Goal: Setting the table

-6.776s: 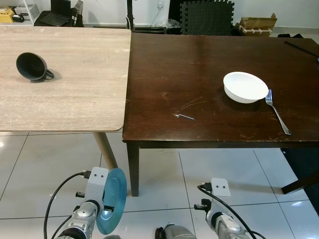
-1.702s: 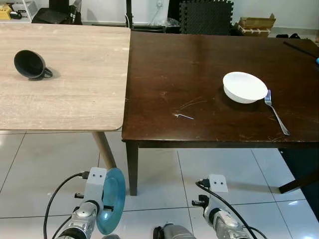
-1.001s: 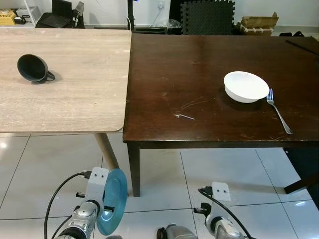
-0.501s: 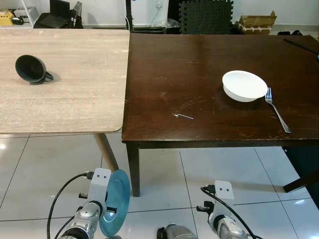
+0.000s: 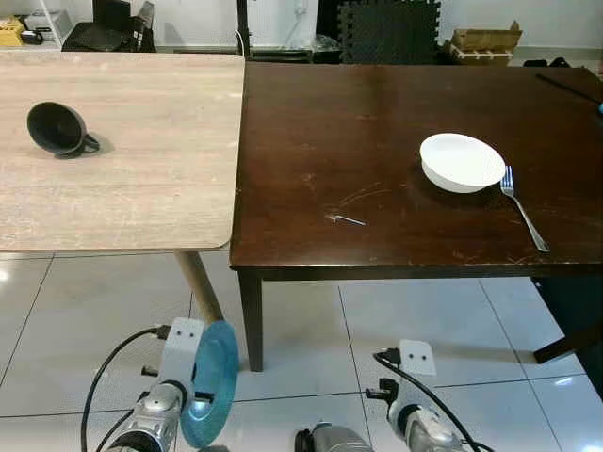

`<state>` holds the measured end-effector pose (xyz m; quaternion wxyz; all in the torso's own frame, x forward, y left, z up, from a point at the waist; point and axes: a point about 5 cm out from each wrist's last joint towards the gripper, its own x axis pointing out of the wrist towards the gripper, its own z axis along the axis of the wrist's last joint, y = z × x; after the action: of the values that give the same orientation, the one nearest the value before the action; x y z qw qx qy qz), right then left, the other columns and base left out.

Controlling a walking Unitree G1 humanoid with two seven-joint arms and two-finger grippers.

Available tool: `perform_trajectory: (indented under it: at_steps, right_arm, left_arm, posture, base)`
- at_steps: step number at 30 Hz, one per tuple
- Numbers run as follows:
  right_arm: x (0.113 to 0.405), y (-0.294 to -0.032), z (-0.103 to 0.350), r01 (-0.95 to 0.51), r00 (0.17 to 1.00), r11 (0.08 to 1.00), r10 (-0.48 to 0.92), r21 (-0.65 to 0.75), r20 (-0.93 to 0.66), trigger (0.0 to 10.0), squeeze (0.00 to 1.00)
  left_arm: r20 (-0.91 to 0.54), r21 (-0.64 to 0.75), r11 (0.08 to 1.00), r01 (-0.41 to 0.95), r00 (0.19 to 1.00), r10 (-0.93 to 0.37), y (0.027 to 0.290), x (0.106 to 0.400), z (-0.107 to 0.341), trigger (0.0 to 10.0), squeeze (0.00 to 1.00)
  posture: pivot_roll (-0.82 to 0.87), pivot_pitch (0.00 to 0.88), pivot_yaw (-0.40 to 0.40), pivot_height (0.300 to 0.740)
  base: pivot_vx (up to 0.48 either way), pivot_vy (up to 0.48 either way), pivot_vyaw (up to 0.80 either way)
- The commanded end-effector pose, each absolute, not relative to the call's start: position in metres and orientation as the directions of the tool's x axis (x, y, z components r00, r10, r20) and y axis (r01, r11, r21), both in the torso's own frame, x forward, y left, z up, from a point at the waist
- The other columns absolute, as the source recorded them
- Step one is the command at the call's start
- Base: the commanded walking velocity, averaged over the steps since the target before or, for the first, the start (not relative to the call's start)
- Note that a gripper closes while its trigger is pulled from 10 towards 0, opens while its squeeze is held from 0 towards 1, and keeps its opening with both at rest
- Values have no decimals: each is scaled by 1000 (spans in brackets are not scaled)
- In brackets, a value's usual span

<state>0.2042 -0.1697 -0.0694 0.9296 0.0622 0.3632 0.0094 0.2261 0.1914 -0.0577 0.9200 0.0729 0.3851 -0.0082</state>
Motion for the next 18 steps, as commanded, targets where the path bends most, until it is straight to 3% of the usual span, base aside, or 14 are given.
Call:
perform_trajectory:
  at_steps: [1, 18]
  right_arm:
    - [201, -171, -71, 34, 722, 992, 61, 122, -689, 10000, 0]
    - [203, -170, -71, 17, 717, 992, 73, 123, -693, 10000, 0]
  left_arm:
    - [-728, 121, 991, 60, 684, 47, 192, 220, -62, 10000, 0]
    - [-720, 114, 991, 65, 693, 38, 187, 224, -60, 10000, 0]
  posture:
    - [67, 28, -5, 740]
    - [72, 34, -12, 740]
  base:
    - [0, 0, 0]
    - [0, 0, 0]
